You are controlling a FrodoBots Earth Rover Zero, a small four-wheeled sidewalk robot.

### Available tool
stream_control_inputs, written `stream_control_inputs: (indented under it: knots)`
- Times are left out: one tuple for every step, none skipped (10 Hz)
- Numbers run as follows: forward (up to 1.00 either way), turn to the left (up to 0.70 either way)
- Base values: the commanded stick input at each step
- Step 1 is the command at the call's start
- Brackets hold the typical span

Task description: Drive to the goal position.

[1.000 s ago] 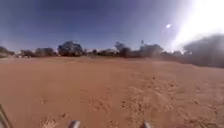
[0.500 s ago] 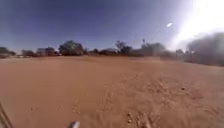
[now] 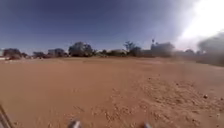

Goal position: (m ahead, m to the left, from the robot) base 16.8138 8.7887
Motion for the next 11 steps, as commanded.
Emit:
stream_control_inputs:
  knots:
    - [0.7,0.27]
    - [0.7,0.27]
    - [0.7,0.27]
    - [0.7,0.27]
    - [0.7,0.27]
    - [0.7,0.27]
    - [0.7,0.27]
    - [0.7,0.27]
    - [0.7,0.21]
    - [0.7,0.0]
    - [0.7,0.0]
